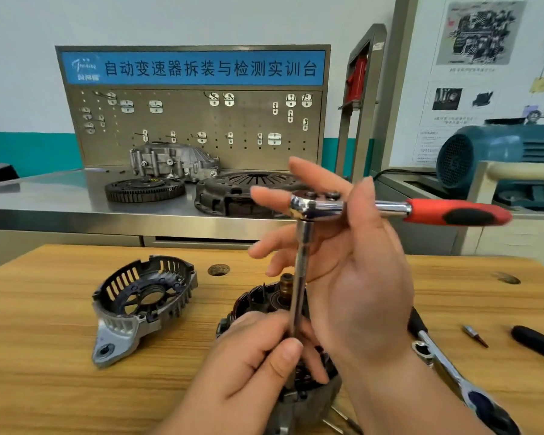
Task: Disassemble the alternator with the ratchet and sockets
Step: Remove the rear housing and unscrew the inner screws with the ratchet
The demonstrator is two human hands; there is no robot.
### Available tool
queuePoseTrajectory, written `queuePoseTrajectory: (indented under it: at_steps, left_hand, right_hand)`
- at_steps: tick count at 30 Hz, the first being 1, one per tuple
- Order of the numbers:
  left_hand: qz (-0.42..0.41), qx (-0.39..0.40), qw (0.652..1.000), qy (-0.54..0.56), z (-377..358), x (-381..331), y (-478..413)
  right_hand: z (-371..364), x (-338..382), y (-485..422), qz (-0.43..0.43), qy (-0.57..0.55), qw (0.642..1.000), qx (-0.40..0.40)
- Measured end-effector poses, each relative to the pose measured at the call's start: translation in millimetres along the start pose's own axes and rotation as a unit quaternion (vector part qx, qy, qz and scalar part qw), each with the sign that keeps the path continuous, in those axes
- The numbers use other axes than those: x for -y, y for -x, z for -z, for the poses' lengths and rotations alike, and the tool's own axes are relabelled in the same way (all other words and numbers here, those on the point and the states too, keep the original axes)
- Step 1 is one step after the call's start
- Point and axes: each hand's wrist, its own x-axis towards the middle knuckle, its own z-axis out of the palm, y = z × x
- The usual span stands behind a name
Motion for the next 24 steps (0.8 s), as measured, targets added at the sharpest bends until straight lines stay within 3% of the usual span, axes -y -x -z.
queuePoseTrajectory:
  at_steps: [2,5,6,8,10,12,14,17,19,21,23,24]
  left_hand:
    - [0.005,-0.012,1.000,-0.006,-0.2,-1.2,-0.8]
    - [0.028,-0.041,0.999,0.007,-3.1,2.9,-0.8]
    - [0.039,-0.044,0.998,0.031,-3.3,2.4,-1.1]
    - [0.049,-0.048,0.996,0.053,-4.3,3.8,-1.1]
    - [0.042,-0.050,0.998,0.027,-4.3,2.9,0.3]
    - [0.038,-0.046,0.998,0.012,-4.3,1.0,1.8]
    - [0.022,-0.042,0.999,-0.004,-4.3,-2.0,1.5]
    - [0.003,-0.030,0.999,-0.038,-3.6,-0.2,-0.9]
    - [0.010,-0.034,0.999,-0.029,-3.4,1.0,-0.8]
    - [0.033,-0.058,0.998,-0.010,-6.7,4.7,0.5]
    - [0.069,-0.088,0.994,0.010,-7.7,5.4,1.3]
    - [0.058,-0.079,0.995,0.006,-7.6,5.7,1.6]
  right_hand:
    - [-2.3,-2.5,-0.6,0.005,-0.002,1.000,0.012]
    - [3.2,0.0,0.8,0.168,0.191,0.966,0.046]
    - [4.6,-0.6,-2.8,0.162,0.273,0.946,0.068]
    - [1.9,1.2,-4.2,0.070,0.391,0.914,0.079]
    - [6.4,-10.8,-9.4,-0.003,0.339,0.939,0.061]
    - [6.9,-11.4,-9.1,-0.001,0.097,0.995,0.039]
    - [0.0,-8.5,-2.9,-0.008,0.000,1.000,0.030]
    - [4.1,-13.5,-0.7,0.015,0.033,0.999,0.021]
    - [1.5,-2.8,-7.9,0.029,0.146,0.987,0.061]
    - [2.4,-0.1,1.0,-0.018,0.309,0.941,0.135]
    - [13.5,-2.0,7.6,-0.005,0.166,0.975,0.151]
    - [11.3,0.2,7.9,0.006,0.232,0.964,0.131]
